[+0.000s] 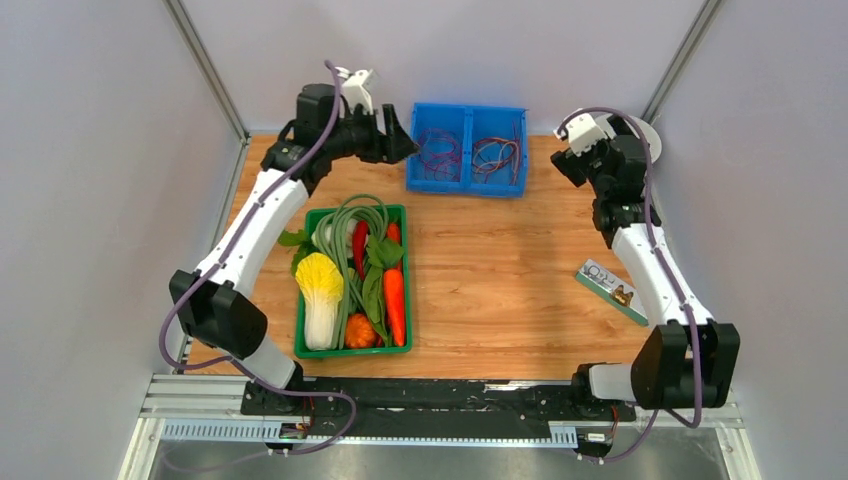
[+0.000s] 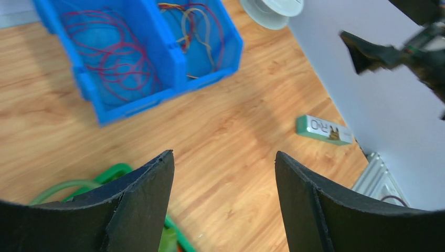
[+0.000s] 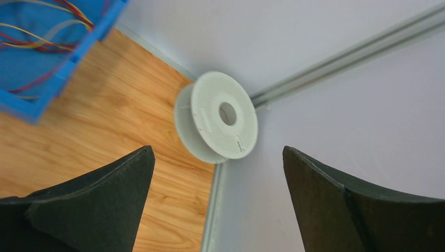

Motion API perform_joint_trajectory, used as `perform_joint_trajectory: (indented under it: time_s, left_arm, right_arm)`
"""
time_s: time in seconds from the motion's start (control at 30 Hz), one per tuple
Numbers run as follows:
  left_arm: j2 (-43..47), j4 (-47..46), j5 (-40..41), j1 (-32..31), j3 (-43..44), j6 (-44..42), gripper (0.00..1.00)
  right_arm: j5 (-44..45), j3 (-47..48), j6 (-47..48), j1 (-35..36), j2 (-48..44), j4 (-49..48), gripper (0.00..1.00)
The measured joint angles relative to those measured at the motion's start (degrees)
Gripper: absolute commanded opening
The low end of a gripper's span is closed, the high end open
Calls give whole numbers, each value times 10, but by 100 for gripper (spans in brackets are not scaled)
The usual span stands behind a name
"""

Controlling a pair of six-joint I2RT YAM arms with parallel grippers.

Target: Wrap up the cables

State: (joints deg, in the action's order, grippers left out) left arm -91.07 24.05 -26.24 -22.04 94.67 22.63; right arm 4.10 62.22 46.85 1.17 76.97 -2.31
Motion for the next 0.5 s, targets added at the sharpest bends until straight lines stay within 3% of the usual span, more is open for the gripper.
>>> perform_joint_trajectory:
  time_s: [0.2, 0.5]
  left_arm:
    - [1, 54, -51, 125, 18, -9, 78]
    - [6, 193, -53, 278, 71, -87, 79]
  right_arm:
    - [-87, 54, -89, 6, -60, 113, 100]
    - [-171, 85, -230, 5, -112, 223, 100]
